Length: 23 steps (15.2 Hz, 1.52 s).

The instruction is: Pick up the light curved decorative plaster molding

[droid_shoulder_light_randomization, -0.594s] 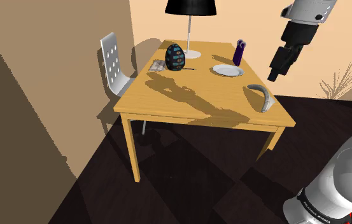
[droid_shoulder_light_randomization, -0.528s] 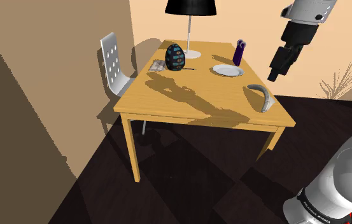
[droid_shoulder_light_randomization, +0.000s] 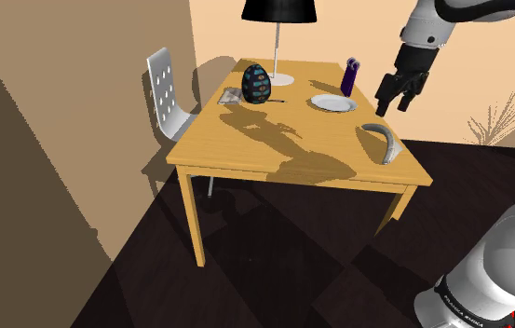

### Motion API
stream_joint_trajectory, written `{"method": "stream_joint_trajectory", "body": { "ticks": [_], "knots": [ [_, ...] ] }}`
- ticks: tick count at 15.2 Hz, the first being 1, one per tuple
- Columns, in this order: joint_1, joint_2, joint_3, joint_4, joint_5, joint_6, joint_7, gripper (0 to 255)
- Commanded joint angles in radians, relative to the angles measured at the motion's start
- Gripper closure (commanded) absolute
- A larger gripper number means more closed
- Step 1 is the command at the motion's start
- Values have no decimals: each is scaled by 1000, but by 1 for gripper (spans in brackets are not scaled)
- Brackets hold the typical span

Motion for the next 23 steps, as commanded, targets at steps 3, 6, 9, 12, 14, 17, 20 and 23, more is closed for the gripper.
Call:
{"method": "stream_joint_trajectory", "body": {
  "ticks": [3, 6, 9, 12, 14, 17, 20, 23],
  "knots": [
    [-44, 107, -49, 19, -15, 86, 30, 0],
    [-73, 184, -85, 44, -20, 138, 52, 0],
    [-101, 262, -122, 73, -20, 185, 73, 0],
    [-127, 340, -160, 107, -14, 227, 91, 0],
    [-145, 392, -186, 131, -7, 253, 102, 0],
    [-171, 471, -224, 171, 10, 288, 116, 0],
    [-199, 551, -261, 213, 34, 318, 126, 0],
    [-208, 582, -273, 207, 45, 353, 127, 0]
  ]
}}
